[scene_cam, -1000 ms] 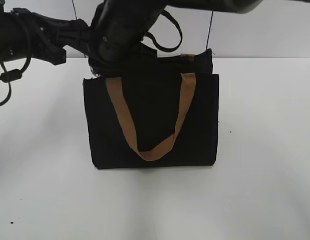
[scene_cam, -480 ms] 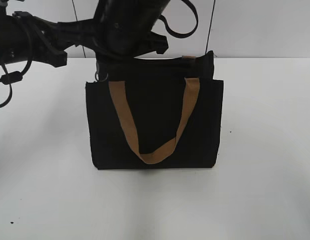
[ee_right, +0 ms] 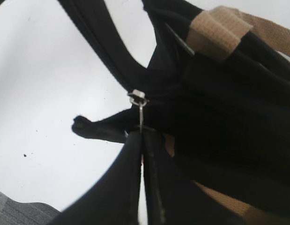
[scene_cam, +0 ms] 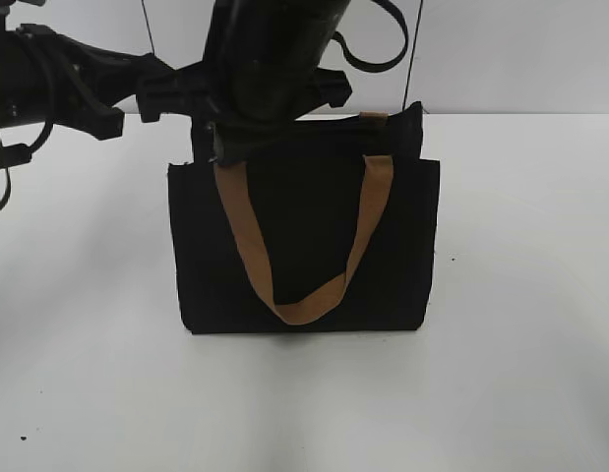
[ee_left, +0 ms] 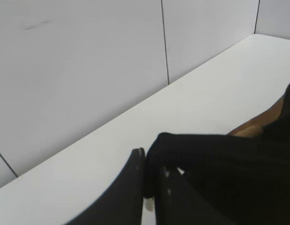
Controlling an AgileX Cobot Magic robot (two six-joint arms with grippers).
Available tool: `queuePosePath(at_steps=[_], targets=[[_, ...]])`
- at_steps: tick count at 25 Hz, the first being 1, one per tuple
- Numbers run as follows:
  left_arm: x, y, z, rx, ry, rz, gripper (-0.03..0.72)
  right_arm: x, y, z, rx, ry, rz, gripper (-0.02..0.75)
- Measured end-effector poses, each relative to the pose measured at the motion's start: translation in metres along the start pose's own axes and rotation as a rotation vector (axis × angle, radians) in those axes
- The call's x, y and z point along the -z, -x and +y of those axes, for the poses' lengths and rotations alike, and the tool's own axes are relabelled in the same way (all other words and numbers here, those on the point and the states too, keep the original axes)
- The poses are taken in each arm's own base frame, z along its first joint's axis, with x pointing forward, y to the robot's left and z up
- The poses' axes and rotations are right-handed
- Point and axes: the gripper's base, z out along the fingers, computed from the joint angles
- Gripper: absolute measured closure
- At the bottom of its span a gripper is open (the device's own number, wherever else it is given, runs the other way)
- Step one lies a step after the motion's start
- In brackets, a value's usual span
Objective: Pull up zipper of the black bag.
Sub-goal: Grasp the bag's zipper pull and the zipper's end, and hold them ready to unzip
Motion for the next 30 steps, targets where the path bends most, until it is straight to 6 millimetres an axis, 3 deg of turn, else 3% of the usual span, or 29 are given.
queuePosePath(at_steps=[9,19,25,27,30], targets=[[0.009,0.0,-0.001,0.001,0.03,0.037,0.661,0.019,0.003,-0.009,0.043,-0.059,-0.033,0.751],[0.016,0.002,0.004,0.049,0.104,0.088,0.661,0.039,0.005,-0.046,0.042,-0.135,0.031,0.751],[0.016,0.002,0.004,0.058,0.103,0.085,0.661,0.039,0.01,-0.037,0.111,-0.022,-0.02,0.748],[0.016,0.002,0.004,0.058,0.101,0.083,0.661,0.039,0.013,-0.03,0.126,0.051,-0.06,0.707],[0.016,0.003,0.003,0.058,0.094,0.073,0.661,0.033,0.017,-0.026,0.14,0.098,-0.102,0.566]])
